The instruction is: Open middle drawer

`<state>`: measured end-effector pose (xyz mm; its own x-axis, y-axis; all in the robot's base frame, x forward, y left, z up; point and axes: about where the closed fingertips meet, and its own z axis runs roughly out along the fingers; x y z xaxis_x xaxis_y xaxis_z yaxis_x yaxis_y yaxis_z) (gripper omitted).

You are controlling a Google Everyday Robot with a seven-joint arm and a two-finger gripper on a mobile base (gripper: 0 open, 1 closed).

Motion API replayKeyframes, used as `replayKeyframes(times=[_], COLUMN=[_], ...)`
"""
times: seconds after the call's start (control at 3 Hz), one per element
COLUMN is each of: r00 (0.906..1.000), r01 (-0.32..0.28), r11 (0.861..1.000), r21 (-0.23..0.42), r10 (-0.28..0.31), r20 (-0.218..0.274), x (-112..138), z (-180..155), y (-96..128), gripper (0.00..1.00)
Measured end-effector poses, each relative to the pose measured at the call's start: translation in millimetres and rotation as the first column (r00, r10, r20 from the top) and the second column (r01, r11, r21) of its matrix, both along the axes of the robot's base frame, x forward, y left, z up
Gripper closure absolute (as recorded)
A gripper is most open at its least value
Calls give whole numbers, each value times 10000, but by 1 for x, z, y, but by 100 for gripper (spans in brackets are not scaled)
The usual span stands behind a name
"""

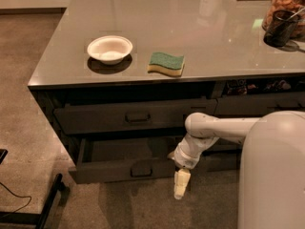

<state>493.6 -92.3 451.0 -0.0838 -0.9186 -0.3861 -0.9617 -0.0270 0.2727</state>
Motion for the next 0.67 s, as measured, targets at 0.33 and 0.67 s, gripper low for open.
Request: replayKeyframes(times=[0.33, 0.67], r00=[9989, 9989], r01=[14, 14], r11=[10000, 10000], r21=[-75, -75], r10=[-18, -17], r20=[-473, -474], x=[-21, -21], z=[15, 15], y=[-7, -7], gripper=[0, 0])
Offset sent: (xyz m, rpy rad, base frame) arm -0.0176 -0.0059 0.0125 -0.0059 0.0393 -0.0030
